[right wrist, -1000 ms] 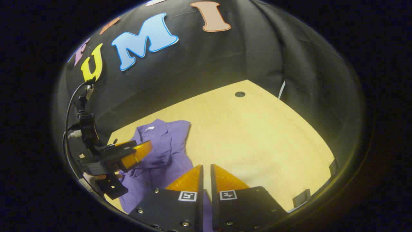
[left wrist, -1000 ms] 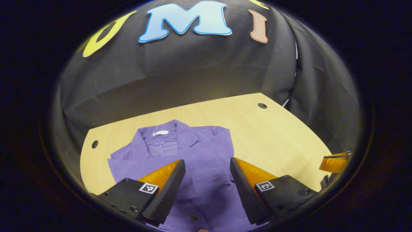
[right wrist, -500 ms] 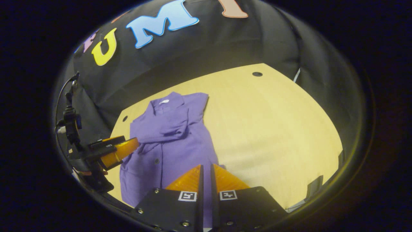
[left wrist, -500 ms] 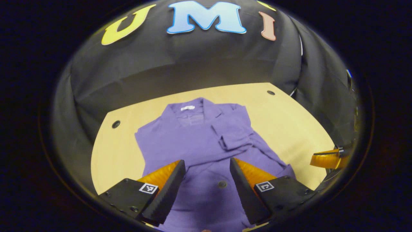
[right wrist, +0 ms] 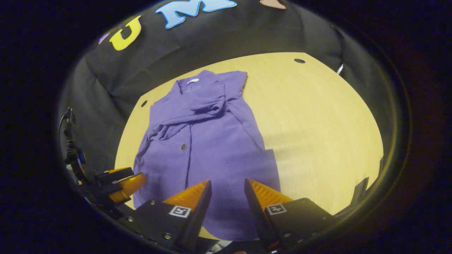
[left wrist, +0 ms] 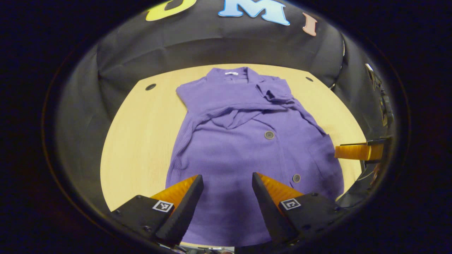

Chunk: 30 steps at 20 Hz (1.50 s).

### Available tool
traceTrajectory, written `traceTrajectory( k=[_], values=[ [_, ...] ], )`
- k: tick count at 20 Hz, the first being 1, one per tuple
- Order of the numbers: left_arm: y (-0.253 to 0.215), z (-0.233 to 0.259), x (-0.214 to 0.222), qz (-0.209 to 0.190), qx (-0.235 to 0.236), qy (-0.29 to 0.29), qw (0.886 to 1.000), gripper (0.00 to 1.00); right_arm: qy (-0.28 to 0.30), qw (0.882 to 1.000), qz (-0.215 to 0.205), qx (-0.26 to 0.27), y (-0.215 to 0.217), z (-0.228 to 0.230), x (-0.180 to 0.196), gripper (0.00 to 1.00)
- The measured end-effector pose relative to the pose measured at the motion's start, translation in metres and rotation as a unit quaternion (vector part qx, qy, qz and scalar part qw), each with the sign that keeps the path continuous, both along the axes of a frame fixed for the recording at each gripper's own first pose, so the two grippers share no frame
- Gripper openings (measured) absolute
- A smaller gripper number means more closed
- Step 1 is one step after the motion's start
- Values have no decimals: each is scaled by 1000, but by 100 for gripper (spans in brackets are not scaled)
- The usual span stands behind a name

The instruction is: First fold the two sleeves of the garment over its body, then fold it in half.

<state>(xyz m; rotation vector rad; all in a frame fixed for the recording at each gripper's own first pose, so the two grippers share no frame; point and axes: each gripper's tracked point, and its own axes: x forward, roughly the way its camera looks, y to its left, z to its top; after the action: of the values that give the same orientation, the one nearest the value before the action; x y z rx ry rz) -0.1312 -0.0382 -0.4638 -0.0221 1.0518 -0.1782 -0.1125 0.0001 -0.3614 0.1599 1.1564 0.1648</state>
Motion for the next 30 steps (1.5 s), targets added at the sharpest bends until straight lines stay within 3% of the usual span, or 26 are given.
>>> traceTrajectory(
  k=[2, 6, 14, 27, 29, 30],
  values=[
    [8, -4, -14, 2, 4, 12, 1000, 95, 15, 1000, 6, -17, -1, -9, -11, 85],
    [17, -19, -46, 4, 6, 46, 999, 95, 52, 997, 17, -54, -4, -21, -35, 92],
    [34, -54, -87, 14, 33, 121, 992, 95, 141, 982, 49, -115, -10, -49, -83, 91],
    [34, -64, -86, 28, 21, 176, 984, 96, 210, 961, 65, -165, -12, -62, -81, 90],
    [34, -64, -86, 19, 24, 183, 983, 95, 204, 962, 67, -167, -10, -59, -79, 88],
    [32, -64, -84, 15, 25, 189, 981, 87, 203, 962, 66, -168, -10, -60, -82, 82]
  ],
)
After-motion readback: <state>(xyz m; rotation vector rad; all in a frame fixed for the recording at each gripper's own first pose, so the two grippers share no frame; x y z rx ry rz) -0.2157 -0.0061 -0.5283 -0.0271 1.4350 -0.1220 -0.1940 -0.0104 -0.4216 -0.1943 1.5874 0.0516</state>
